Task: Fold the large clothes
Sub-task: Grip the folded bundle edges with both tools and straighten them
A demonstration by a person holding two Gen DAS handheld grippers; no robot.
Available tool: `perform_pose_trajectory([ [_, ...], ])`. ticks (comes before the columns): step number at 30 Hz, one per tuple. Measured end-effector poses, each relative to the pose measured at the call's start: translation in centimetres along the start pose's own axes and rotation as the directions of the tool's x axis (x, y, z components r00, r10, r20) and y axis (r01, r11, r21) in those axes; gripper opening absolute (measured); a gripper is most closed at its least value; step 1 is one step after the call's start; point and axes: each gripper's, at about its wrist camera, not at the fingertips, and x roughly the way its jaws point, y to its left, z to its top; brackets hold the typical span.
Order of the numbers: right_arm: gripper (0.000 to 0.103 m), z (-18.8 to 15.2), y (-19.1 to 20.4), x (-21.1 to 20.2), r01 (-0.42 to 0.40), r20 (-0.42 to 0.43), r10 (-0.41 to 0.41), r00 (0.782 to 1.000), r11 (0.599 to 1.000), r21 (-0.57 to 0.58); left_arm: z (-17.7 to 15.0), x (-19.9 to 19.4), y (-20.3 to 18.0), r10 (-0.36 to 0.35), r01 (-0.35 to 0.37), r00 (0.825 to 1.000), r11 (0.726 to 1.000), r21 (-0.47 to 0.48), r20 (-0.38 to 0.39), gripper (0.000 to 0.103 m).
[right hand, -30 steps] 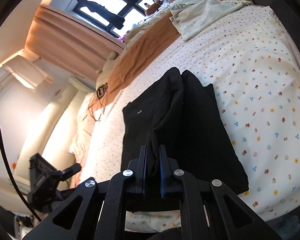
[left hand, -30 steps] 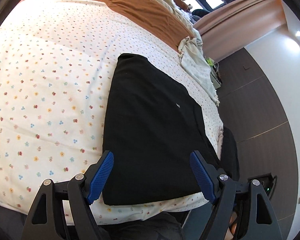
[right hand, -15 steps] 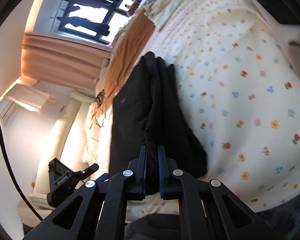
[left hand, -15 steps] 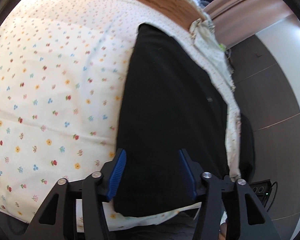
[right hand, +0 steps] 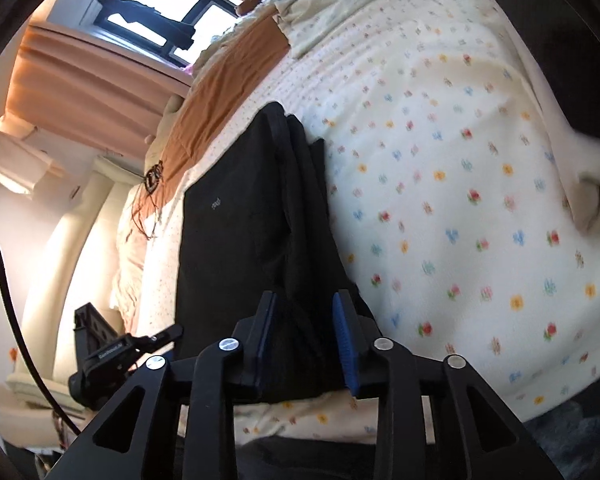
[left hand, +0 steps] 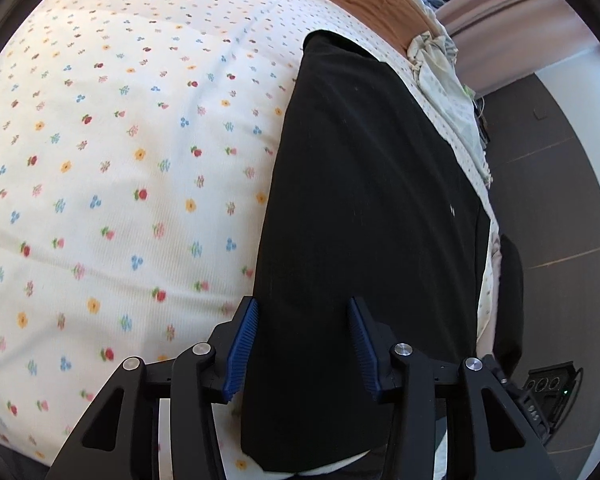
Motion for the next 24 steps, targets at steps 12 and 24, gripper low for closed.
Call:
perform_pose_trajectory([
  [12,0.038,8.3,3.5,5.8,0.021,-0.05,-0.028,0.998,0.991,-0.131,5.1,1.7,-0.7,-0.008,0.008,1.0,1.0,0.006,0.014,0.053],
  [24,0.006,12.0,4.9,10.6,0.036,-0.074,-0.055,0.996,0.97,-0.241,11.7,4.8,-1.8,0.011,-0.011,1.0,1.0,0.025,0.021,0.054],
])
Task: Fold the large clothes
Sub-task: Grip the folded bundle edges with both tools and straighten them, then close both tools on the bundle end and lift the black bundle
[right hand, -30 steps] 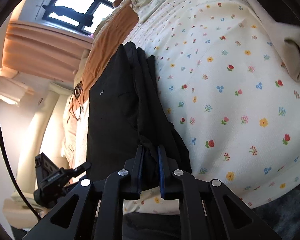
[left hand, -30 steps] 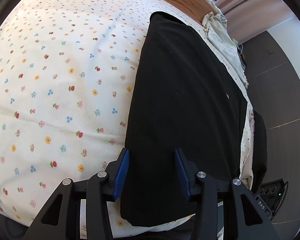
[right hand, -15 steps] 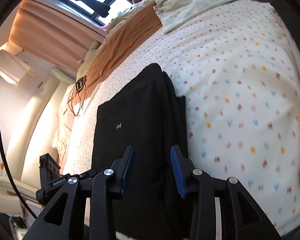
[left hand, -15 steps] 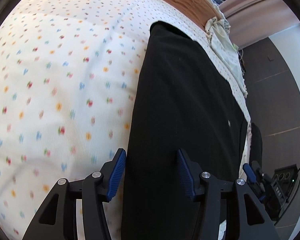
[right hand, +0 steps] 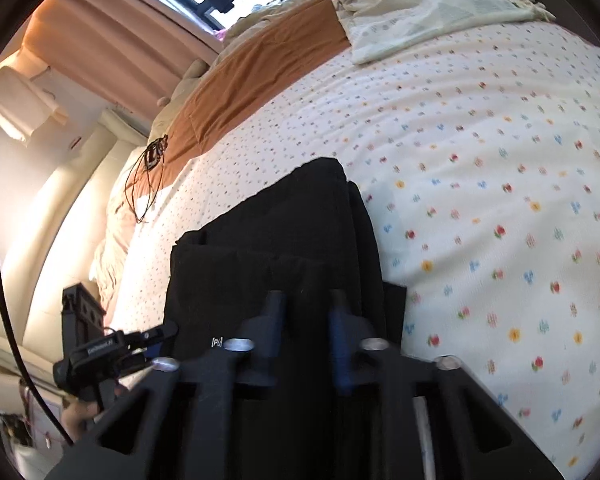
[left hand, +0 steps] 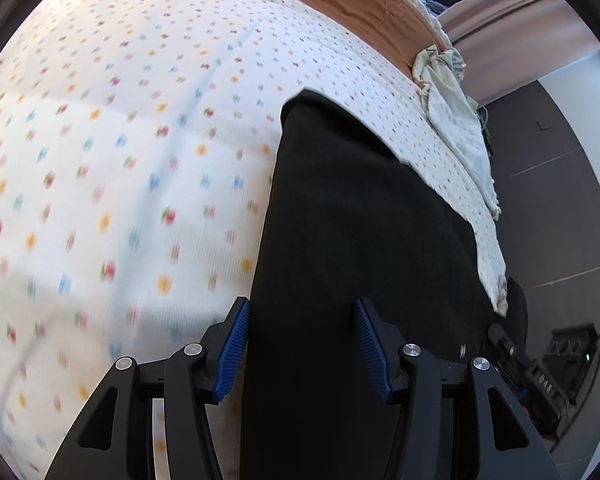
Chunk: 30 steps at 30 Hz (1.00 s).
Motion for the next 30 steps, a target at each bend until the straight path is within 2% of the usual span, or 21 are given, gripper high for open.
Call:
perform_pose_trajectory([
  [7,0.003,-0.4,-1.1,-0.3,-0.009,0.034,0.008,0.999,1.0,0.013,3.8,1.6,-1.5,0.04,-0.04,0.999,0.999,0.029,0.016,0.055],
  [9,0.003,-0.5,-1.5,-0.2,-0.018,0.033,0.017,0.999,0.999,0.029,4.7,2.4,-2.1,0.061,-0.061,0.998,0.997,0.042,0.004,0.058],
  [14,0.003,-0.9,-2.7,0.2,-0.014,0.026,0.013,1.0,0.998,0.055,5.6,4.0,-2.8,0.092,-0.092,0.996,0.994,0.057,-0.002,0.059],
  [18,0.003,-1.1,-3.0,0.9,0.019,-0.006,-0.019,1.0,0.997,0.075,6.2,5.5,-2.8,0.115,-0.114,0.993,0.992,0.044,-0.008,0.069],
  [20,0.003,-0.9,-2.9,0.7,0.022,-0.015,-0.021,1.0,0.996,0.081,6.5,5.9,-2.7,0.118,-0.118,0.993,0.992,0.048,-0.006,0.069],
  [22,0.015,-0.6,-2.6,0.1,0.016,-0.022,-0.014,1.0,0.996,0.083,6.4,5.5,-2.8,0.12,-0.119,0.993,0.991,0.057,-0.004,0.069],
  [23,0.033,-0.5,-2.6,-0.1,0.024,-0.029,-0.022,0.999,0.996,0.081,6.2,5.1,-2.7,0.112,-0.112,0.994,0.992,0.055,-0.005,0.069],
  [24,0.061,-0.5,-2.6,-0.2,0.031,-0.034,-0.029,0.999,0.996,0.081,6.2,4.9,-2.5,0.102,-0.102,0.995,0.994,0.05,-0.009,0.069],
  [25,0.071,-0.4,-2.6,-0.4,0.031,-0.028,-0.029,0.999,0.996,0.084,5.9,4.7,-2.3,0.087,-0.086,0.996,0.996,0.04,-0.017,0.069],
  [26,0.074,-0.4,-2.7,-0.6,0.014,-0.022,-0.012,1.0,0.996,0.086,5.5,4.4,-1.9,0.07,-0.069,0.997,0.997,0.031,-0.026,0.069],
  [30,0.074,-0.5,-3.9,0.0,-0.031,-0.067,0.041,0.997,0.989,0.143,3.7,2.9,-1.7,0.044,-0.043,0.999,0.998,0.044,-0.024,0.068],
])
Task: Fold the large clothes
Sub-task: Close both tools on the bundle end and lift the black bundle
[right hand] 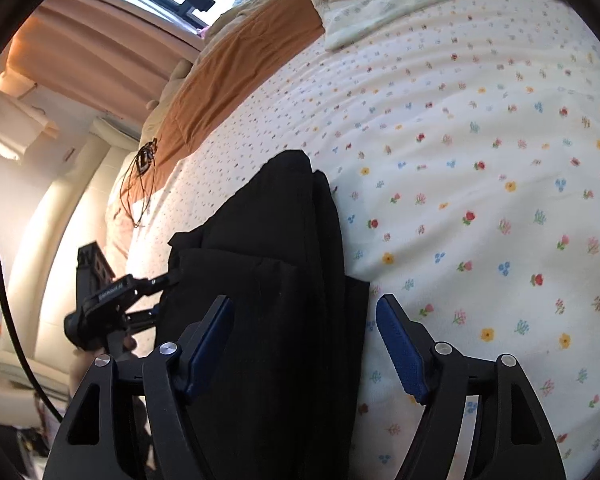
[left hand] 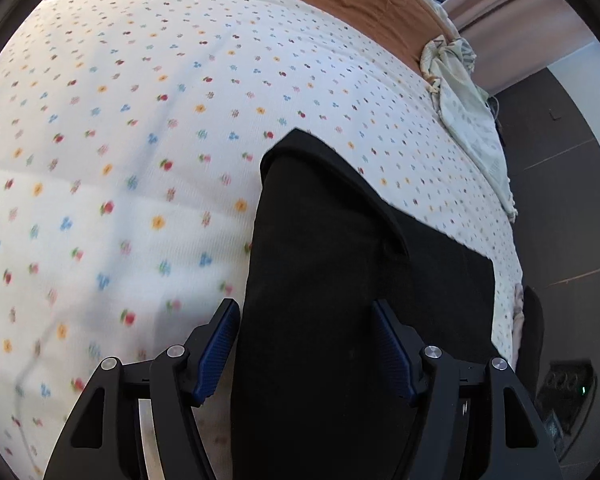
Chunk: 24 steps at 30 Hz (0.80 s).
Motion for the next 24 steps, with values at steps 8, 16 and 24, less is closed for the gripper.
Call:
perform_pose_trajectory([
  [8,0.074,-1.1,-1.5,2.0,-0.112,-0.142,0.122,0.982,0.991,0.078,-3.9,-2.7,0.4,-0.029,0.029,1.0,0.999,0.045,-0.006,0.057],
  [16,0.073,-0.8,-0.4,4.8,-0.139,-0.19,0.151,0.97,0.988,0.071,-4.0,-2.4,0.9,-0.027,0.028,0.999,0.999,0.037,-0.021,0.051],
  [24,0.033,0.2,-0.1,6.2,-0.157,-0.169,0.17,0.971,0.984,0.087,-2.9,-0.8,1.8,-0.068,0.067,0.997,0.997,-0.029,-0.044,0.045],
])
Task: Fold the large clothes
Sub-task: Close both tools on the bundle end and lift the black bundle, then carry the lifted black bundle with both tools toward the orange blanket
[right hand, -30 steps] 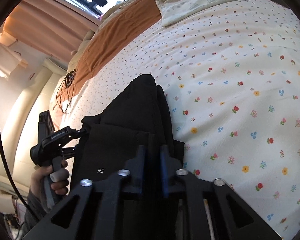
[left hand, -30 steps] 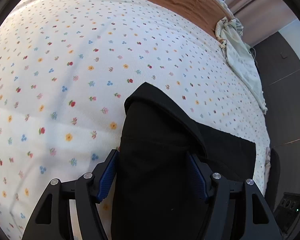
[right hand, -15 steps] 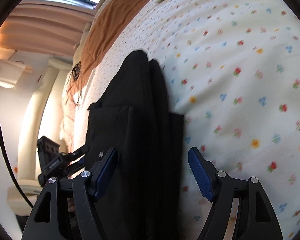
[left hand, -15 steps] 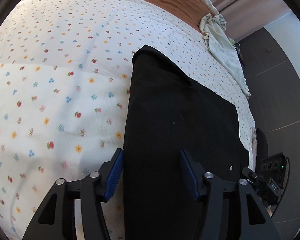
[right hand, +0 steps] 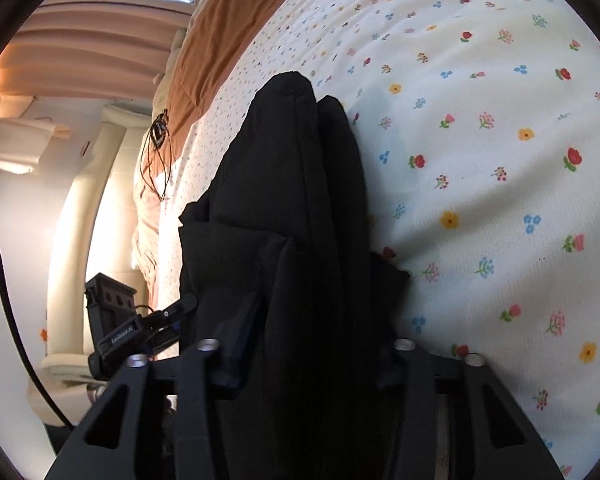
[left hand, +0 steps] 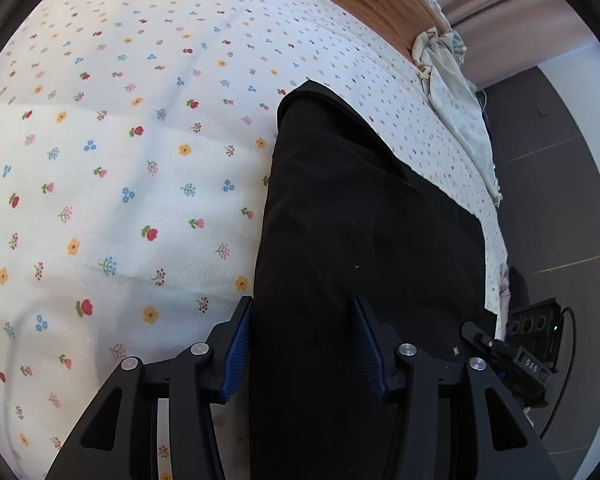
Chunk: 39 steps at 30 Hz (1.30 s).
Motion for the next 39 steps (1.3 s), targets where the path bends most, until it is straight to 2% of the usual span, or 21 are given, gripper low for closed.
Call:
perform_pose_trajectory([
  [3,0.022,-0.5,1.4,-1.1,-0.015,0.036,0.017,0.999,0.999,-0.049,-0.4,-1.2,-0.8,0.0,-0.001,1.0,1.0,0.025,0.027,0.035],
  [6,0.019,-1.1,3.3,-2.1,-0.022,0.064,0.027,0.998,0.996,-0.081,-0.8,-2.6,-1.7,-0.011,0.008,0.998,0.999,0.039,0.055,0.027],
  [8,0.019,-1.5,4.7,-3.1,-0.019,0.082,0.027,0.996,0.994,-0.105,-1.1,-3.8,-2.3,-0.022,0.019,0.997,0.999,0.044,0.071,0.025],
  [15,0.018,-3.1,8.9,-6.3,-0.024,0.155,0.048,0.987,0.988,-0.154,-2.3,-8.7,-4.4,-0.059,0.045,0.987,0.995,0.09,0.15,0.024],
  [26,0.018,-6.4,14.6,-11.6,-0.006,0.26,0.064,0.964,0.976,-0.217,-4.5,-16.3,-7.2,-0.15,0.115,0.959,0.982,0.151,0.241,0.024],
  [33,0.018,-8.8,19.3,-12.6,0.006,0.28,0.077,0.957,0.959,-0.283,-5.5,-21.2,-6.8,-0.185,0.14,0.936,0.976,0.166,0.299,0.024],
  [39,0.018,-10.9,25.0,-11.7,-0.017,0.26,0.12,0.958,0.93,-0.367,-6.1,-26.1,-4.4,-0.2,0.156,0.91,0.977,0.148,0.364,0.024],
])
